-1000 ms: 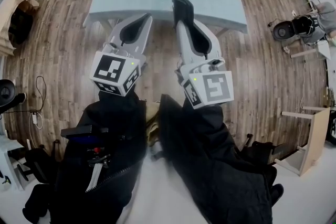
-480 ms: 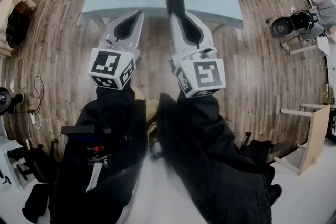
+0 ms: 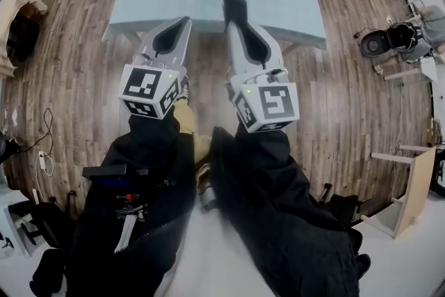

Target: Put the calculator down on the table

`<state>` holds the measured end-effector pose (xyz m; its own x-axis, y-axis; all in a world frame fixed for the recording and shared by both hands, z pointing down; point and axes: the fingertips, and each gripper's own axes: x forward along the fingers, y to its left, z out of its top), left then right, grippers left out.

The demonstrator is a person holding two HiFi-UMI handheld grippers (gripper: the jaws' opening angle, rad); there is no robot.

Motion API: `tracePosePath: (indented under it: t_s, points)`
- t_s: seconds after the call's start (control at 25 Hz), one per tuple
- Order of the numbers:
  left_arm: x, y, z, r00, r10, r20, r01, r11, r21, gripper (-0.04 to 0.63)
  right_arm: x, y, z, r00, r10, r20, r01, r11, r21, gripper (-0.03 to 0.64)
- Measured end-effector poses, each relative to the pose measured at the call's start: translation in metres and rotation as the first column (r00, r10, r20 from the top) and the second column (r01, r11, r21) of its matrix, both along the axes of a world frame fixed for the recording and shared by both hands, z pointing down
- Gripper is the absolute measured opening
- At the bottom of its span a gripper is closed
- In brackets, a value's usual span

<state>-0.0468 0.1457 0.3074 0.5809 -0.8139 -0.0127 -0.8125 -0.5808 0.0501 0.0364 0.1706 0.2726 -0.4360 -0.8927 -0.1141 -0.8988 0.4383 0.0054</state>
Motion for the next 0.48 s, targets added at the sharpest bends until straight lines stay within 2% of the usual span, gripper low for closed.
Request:
tracePosePath:
  t_s: [0.24, 0.48]
  points:
    - [-0.005, -0.072, -0.008, 1.0, 0.018, -0.014, -0.017, 1.0, 0.019, 0.002, -0.008, -0.068, -0.009, 1.0, 0.009, -0.014, -0.009, 1.0, 0.022, 0.046]
    - [-0.023, -0.149, -0.01, 0.999, 0.038, -0.013, -0.038, 0.999, 0.0, 0.002, -0.029, -0.145, -0.011, 1.0, 0.019, -0.011, -0.019, 1.0, 0.003, 0.046]
